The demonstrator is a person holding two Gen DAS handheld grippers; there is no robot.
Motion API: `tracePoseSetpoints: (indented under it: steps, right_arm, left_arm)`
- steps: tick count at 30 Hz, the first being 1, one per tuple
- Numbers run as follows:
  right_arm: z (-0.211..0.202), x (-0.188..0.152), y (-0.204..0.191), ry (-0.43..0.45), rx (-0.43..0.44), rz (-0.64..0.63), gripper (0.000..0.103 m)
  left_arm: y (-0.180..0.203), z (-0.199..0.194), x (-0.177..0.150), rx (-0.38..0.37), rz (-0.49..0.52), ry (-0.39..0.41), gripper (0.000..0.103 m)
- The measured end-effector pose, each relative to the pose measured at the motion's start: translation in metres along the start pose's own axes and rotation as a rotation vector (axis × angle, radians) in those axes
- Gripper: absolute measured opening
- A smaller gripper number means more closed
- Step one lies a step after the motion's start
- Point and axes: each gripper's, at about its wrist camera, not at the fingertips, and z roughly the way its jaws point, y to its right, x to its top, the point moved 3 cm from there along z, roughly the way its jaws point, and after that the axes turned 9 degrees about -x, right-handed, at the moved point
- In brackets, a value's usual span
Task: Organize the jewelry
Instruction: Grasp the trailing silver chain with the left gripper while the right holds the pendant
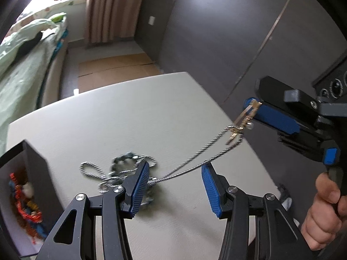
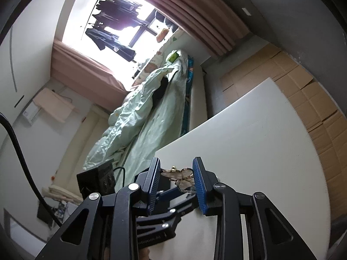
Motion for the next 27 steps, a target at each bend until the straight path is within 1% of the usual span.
tracePoseSetpoints:
  steps: [2, 4, 6, 7, 8, 9, 10, 12, 16, 19, 21, 25, 27]
  right_arm:
    - [-0.001, 0.001, 0.004, 0.001, 0.006, 0.015, 0.032]
    - [-0.002, 0.001, 0.005, -0.002, 0.017, 0.023, 0.032]
    - [-0.003, 0.001, 0.006, -0.004, 0.029, 0.027, 0.032]
    - [-0.004, 0.001, 0.007, -0.003, 0.032, 0.028, 0.032]
    - [-0.005, 0.002, 0.007, 0.001, 0.031, 0.027, 0.032]
    - [-0.007, 0.002, 0.008, 0.006, 0.026, 0.026, 0.032]
    - [-0.009, 0.003, 0.010, 0.013, 0.020, 0.029, 0.032]
    - [-0.011, 0.005, 0.013, 0.030, -0.005, 0.031, 0.032]
    - [-0.015, 0.007, 0.020, 0.064, -0.117, 0.022, 0.032]
    - [-0.013, 0.007, 0.022, 0.054, -0.119, 0.033, 0.032]
    - [-0.013, 0.008, 0.020, 0.056, -0.117, 0.026, 0.032]
    - [-0.009, 0.009, 0.020, 0.051, -0.124, 0.022, 0.032]
    - [-0.007, 0.009, 0.019, 0.048, -0.119, 0.026, 0.032]
  left_arm:
    - [0.004, 0.006, 0.000, 0.001, 0.023, -0.012, 0.052]
    - [0.004, 0.014, 0.001, 0.024, 0.030, -0.027, 0.052]
    - [-0.002, 0.020, 0.001, 0.041, -0.004, -0.048, 0.052]
    - [-0.005, 0.021, 0.001, 0.036, -0.024, -0.051, 0.052]
    - [-0.009, 0.021, 0.002, 0.032, -0.044, -0.049, 0.040]
    - [-0.013, 0.021, 0.002, 0.042, -0.060, -0.055, 0.011]
    - [-0.017, 0.021, 0.001, 0.051, -0.077, -0.065, 0.004]
    - [-0.022, 0.016, 0.001, 0.061, -0.099, -0.053, 0.002]
    - [-0.026, -0.013, 0.005, 0.059, -0.122, 0.035, 0.002]
    - [-0.030, -0.039, 0.010, 0.053, -0.151, 0.102, 0.002]
    - [-0.031, -0.054, 0.015, 0.062, -0.156, 0.141, 0.002]
    - [-0.023, -0.092, 0.030, 0.104, -0.111, 0.212, 0.002]
    - [-0.019, -0.106, 0.034, 0.119, -0.094, 0.231, 0.002]
